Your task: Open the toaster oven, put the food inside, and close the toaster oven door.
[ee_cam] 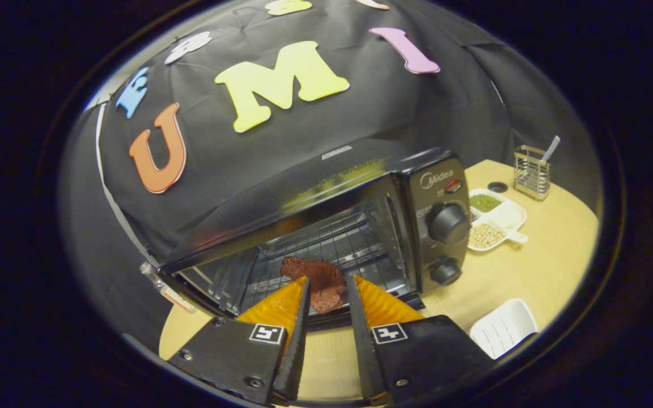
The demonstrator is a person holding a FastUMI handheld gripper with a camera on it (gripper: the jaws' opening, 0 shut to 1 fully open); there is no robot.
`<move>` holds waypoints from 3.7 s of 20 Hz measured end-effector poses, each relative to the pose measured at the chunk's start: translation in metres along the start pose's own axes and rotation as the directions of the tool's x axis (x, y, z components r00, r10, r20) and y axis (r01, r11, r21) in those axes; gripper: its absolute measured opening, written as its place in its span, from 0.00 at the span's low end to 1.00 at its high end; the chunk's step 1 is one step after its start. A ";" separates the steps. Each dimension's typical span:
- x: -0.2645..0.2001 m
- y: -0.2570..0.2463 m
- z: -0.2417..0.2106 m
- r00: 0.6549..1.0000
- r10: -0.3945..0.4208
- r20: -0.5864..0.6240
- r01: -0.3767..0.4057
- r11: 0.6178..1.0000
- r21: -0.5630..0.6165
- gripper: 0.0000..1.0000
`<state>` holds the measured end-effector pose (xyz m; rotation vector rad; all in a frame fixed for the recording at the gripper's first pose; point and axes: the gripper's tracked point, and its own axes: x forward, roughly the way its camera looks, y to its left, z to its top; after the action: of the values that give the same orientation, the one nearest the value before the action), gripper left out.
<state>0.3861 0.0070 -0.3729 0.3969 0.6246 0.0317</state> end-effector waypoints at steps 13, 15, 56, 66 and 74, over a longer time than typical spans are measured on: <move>-0.118 0.029 -0.056 0.999 -0.020 0.036 0.030 0.953 -0.301 1.00; -0.114 0.027 -0.080 0.999 -0.046 -0.019 0.038 0.952 -0.305 1.00; -0.088 0.049 -0.042 0.987 -0.094 0.132 0.140 0.906 -0.399 1.00; -0.048 0.040 0.012 0.982 -0.129 0.138 0.169 0.923 -0.346 1.00; -0.094 0.059 0.097 0.960 -0.065 0.271 0.149 0.943 -0.299 1.00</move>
<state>0.3710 0.0130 -0.2266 0.0510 0.3727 -0.0244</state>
